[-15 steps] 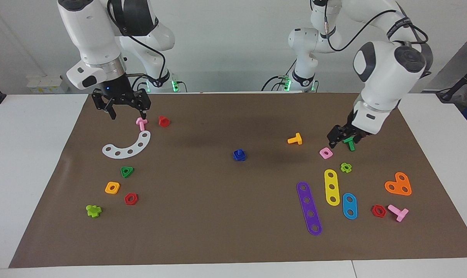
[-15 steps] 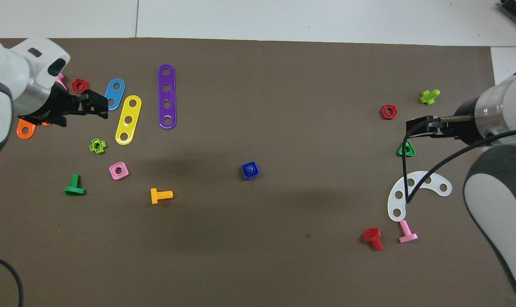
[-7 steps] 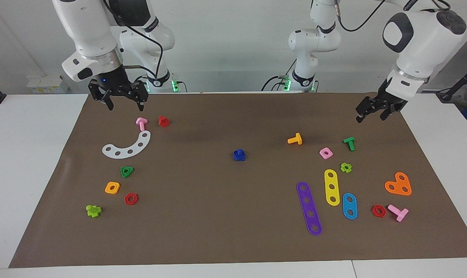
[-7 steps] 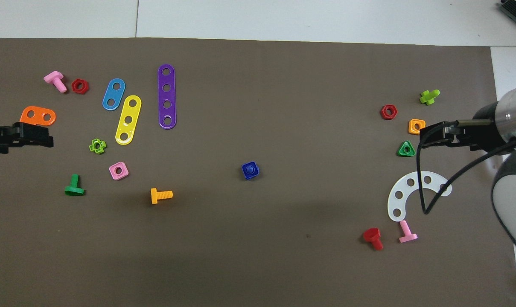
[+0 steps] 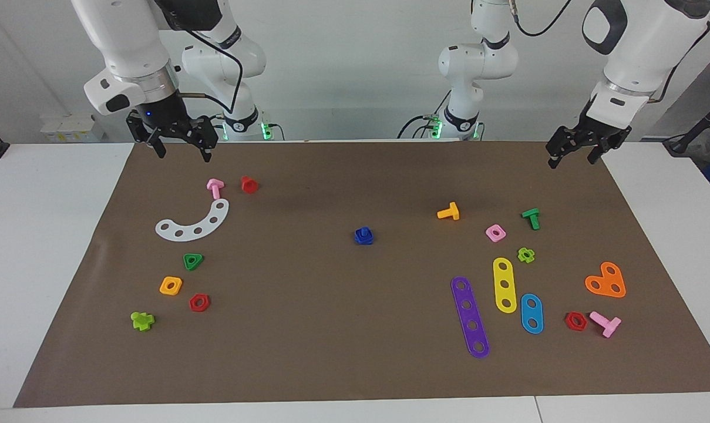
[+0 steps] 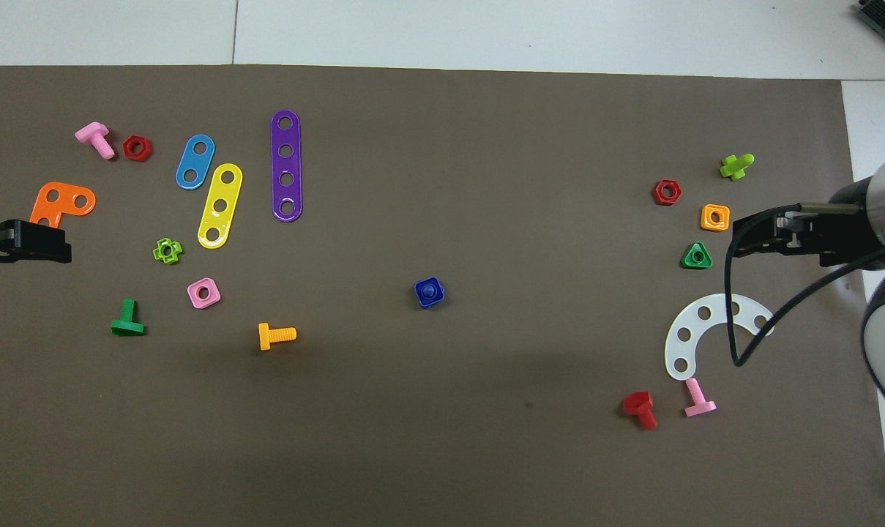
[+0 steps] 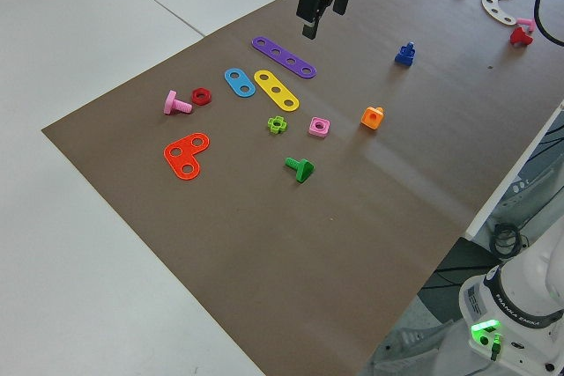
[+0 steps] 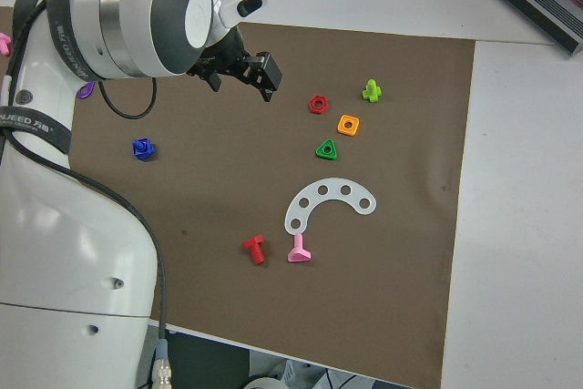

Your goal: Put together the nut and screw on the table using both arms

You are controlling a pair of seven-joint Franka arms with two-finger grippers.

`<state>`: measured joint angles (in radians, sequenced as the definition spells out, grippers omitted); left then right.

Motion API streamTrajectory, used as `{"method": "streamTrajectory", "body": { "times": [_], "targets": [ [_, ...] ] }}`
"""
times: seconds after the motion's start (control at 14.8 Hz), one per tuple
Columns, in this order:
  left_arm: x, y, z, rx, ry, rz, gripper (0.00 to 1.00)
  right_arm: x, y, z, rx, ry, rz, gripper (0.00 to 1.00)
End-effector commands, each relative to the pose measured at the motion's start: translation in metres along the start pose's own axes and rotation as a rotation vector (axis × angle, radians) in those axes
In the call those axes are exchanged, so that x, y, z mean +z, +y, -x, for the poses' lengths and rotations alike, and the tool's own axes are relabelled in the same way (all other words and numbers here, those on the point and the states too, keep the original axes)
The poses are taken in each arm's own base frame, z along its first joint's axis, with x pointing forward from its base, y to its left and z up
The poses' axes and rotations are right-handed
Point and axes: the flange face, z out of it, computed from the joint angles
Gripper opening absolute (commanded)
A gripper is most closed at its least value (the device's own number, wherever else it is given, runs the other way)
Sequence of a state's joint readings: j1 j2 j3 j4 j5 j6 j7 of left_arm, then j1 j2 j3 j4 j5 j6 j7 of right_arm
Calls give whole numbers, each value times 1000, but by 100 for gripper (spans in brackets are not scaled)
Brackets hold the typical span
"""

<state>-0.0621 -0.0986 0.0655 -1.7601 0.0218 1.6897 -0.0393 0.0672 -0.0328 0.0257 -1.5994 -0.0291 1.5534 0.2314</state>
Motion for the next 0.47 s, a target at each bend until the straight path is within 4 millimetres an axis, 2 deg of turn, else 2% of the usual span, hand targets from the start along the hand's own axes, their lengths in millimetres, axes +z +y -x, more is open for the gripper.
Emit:
{"method": "streamTrajectory", "body": {
  "times": [0.0, 0.41],
  "targets": [
    [-10, 0, -1, -1, 22, -27, 100, -5, 3, 4, 17, 11, 8, 100],
    [-12, -1, -5, -7, 56, -21, 100, -5, 1, 5, 12, 6, -5, 100]
  ]
}}
